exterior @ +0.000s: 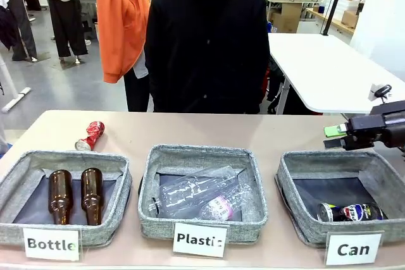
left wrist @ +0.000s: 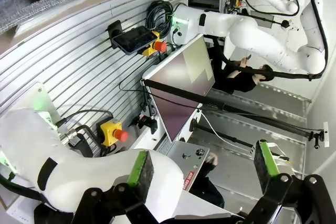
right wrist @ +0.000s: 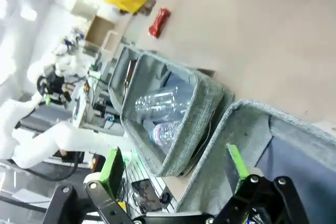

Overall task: Sort the can waste into the basket.
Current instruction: Pick up the can waste from the table and place it in the right Fabric basket.

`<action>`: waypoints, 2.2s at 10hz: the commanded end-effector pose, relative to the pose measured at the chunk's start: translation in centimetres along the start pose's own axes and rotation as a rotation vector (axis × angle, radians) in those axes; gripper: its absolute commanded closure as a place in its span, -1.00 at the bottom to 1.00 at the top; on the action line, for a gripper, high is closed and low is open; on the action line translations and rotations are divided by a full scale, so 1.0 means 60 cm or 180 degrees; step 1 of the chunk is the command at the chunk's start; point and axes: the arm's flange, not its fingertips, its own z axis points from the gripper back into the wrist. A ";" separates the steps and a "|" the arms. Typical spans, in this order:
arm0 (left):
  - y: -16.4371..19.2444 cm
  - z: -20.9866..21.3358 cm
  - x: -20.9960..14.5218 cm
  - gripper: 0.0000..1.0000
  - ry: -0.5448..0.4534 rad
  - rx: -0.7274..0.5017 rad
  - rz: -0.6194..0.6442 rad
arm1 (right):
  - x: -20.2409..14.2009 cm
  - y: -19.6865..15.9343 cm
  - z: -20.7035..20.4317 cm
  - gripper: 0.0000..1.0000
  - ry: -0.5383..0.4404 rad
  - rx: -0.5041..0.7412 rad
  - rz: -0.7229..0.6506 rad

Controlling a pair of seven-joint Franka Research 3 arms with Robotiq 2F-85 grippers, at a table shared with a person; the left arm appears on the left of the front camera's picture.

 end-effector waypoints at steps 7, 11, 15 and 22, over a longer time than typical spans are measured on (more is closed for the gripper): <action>-0.001 0.001 -0.002 -1.00 0.0015 0.0003 -0.0054 | -0.009 0.015 0.013 -1.00 -0.0307 -0.0096 0.0008; 0.000 0.000 0.000 -1.00 0.0000 0.0000 -0.0002 | -0.009 0.015 0.013 -1.00 -0.0307 -0.0096 0.0008; -0.140 0.013 0.170 -1.00 0.0204 0.0790 0.1233 | -0.009 0.015 0.013 -1.00 -0.0307 -0.0096 0.0008; -0.162 -0.007 0.472 -1.00 -0.0530 0.2029 0.1725 | -0.009 0.015 0.013 -1.00 -0.0307 -0.0096 0.0008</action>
